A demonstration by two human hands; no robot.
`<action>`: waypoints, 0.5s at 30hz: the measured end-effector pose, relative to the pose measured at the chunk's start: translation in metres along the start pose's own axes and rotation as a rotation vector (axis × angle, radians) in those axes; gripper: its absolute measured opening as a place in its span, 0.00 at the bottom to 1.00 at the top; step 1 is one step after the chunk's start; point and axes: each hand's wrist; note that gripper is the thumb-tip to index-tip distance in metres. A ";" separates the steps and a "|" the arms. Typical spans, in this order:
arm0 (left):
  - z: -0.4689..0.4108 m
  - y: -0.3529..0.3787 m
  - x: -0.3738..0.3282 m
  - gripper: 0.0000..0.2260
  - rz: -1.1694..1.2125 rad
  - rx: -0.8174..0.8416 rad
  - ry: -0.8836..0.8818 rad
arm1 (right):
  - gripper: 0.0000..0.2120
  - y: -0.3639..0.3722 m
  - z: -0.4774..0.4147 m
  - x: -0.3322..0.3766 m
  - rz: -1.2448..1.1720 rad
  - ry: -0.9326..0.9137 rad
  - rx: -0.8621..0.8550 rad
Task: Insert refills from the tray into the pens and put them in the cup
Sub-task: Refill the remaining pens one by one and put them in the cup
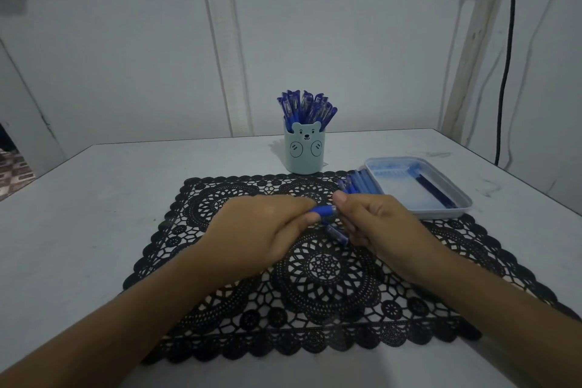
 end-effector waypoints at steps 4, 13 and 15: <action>-0.003 -0.003 0.004 0.15 0.459 0.119 -0.190 | 0.15 -0.004 0.002 0.003 0.294 -0.198 -0.021; 0.002 0.008 0.020 0.21 0.207 0.084 -0.195 | 0.17 -0.009 -0.002 -0.005 0.425 -0.088 -0.022; 0.004 0.010 0.022 0.22 0.143 0.076 -0.179 | 0.17 -0.010 -0.004 -0.006 0.490 -0.066 -0.041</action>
Point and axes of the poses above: each hand's wrist, its own z-axis away from the middle knuckle, its own y-axis out of the palm, x = y × z, and after that the axes turned 8 degrees about z, right-handed
